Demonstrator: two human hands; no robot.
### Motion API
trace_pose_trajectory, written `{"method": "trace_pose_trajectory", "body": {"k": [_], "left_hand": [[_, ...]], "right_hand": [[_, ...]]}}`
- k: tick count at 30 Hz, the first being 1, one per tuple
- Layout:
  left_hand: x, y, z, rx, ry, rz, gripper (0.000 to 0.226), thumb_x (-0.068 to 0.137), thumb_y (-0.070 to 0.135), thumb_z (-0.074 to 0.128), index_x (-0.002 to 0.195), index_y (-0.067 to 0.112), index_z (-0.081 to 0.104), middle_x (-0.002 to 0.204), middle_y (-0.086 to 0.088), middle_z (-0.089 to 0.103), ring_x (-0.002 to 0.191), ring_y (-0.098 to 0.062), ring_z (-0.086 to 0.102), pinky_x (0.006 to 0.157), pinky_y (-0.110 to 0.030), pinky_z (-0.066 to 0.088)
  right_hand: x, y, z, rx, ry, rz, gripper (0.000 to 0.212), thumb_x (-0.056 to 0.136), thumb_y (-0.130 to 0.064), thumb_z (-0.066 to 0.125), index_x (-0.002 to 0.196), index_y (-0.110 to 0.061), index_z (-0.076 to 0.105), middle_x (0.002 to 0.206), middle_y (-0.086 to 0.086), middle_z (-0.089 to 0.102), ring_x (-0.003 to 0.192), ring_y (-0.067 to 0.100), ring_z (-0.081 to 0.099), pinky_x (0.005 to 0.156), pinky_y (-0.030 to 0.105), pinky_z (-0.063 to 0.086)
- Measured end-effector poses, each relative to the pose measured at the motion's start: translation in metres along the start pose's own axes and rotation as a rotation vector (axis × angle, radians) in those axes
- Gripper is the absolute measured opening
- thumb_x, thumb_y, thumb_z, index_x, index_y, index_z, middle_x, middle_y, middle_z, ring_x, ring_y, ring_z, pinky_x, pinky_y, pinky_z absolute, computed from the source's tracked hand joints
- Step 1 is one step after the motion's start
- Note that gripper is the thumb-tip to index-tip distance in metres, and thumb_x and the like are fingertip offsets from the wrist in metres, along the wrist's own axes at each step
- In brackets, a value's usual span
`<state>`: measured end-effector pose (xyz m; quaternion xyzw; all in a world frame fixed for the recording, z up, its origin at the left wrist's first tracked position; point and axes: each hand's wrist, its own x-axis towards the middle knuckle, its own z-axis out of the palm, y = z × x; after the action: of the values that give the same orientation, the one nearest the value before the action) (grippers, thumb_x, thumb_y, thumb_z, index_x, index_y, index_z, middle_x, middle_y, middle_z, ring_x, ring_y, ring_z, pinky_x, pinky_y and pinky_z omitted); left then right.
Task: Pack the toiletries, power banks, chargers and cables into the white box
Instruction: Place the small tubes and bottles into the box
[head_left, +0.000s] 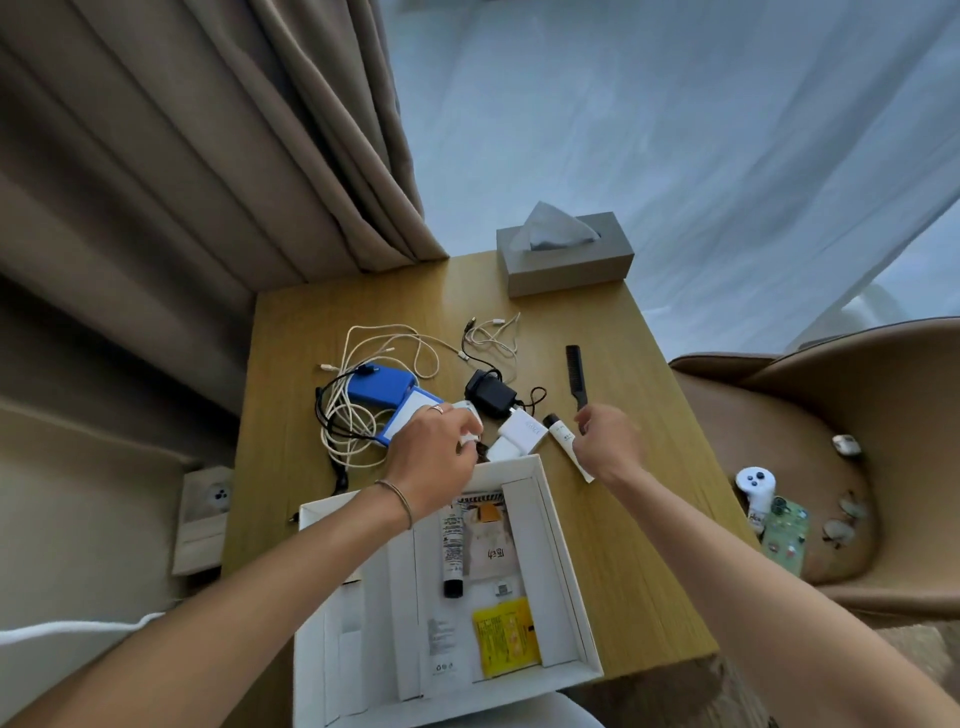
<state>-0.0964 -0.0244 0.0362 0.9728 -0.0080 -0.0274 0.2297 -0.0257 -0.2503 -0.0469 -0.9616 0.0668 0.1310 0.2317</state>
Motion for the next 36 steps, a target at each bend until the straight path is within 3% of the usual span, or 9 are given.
{"method": "trace_pose_trajectory", "body": {"k": [13,19,24,30,33,36], "left_hand": [[0.017,-0.024,-0.002,0.071,-0.094,-0.05,0.019,0.093,0.023,0.058,0.109,0.021,0.07,0.101,0.002,0.068,0.096,-0.017,0.059,0.079,-0.039,0.055],[0.032,-0.037,0.006,0.105,-0.174,-0.078,0.019,0.093,0.022,0.058,0.108,0.023,0.069,0.1,0.002,0.068,0.092,-0.016,0.061,0.08,-0.038,0.056],[0.051,-0.042,0.022,0.134,-0.271,-0.07,0.019,0.093,0.02,0.055,0.108,0.024,0.067,0.098,0.001,0.067,0.09,-0.019,0.063,0.079,-0.038,0.056],[0.072,-0.035,0.056,0.084,-0.382,-0.064,0.007,0.086,0.023,0.066,0.09,0.027,0.064,0.096,0.004,0.065,0.089,-0.02,0.063,0.071,-0.033,0.051],[0.079,-0.032,0.072,0.106,-0.412,-0.047,0.023,0.08,0.035,0.073,0.085,0.029,0.052,0.088,0.004,0.061,0.083,-0.019,0.059,0.064,-0.03,0.044],[0.085,-0.028,0.084,0.149,-0.41,-0.05,0.043,0.075,0.044,0.076,0.095,0.027,0.042,0.086,0.004,0.059,0.082,-0.019,0.058,0.067,-0.034,0.049]], "right_hand": [[0.011,0.007,0.038,-0.157,-0.052,0.0,0.033,0.088,-0.017,0.068,0.118,-0.018,0.055,0.111,0.006,0.059,0.096,0.026,0.061,0.074,0.037,0.052],[0.012,-0.003,0.026,0.088,-0.03,0.076,0.023,0.09,-0.026,0.067,0.107,-0.018,0.053,0.096,0.004,0.06,0.083,0.024,0.063,0.076,0.046,0.058],[0.005,-0.019,0.008,0.368,-0.073,0.059,0.02,0.089,-0.016,0.064,0.104,-0.019,0.053,0.084,-0.002,0.06,0.068,0.015,0.06,0.056,0.033,0.051],[-0.009,-0.036,-0.008,0.685,-0.162,0.051,0.027,0.084,-0.008,0.065,0.105,-0.022,0.058,0.095,0.008,0.067,0.075,0.022,0.064,0.069,0.045,0.058],[-0.015,-0.038,-0.012,0.732,-0.165,0.055,0.028,0.083,-0.006,0.067,0.103,-0.023,0.058,0.094,0.008,0.068,0.076,0.022,0.066,0.068,0.044,0.058],[-0.02,-0.038,-0.019,0.779,-0.15,0.055,0.029,0.082,-0.002,0.065,0.102,-0.021,0.058,0.092,0.009,0.068,0.069,0.015,0.064,0.063,0.036,0.054]]}}
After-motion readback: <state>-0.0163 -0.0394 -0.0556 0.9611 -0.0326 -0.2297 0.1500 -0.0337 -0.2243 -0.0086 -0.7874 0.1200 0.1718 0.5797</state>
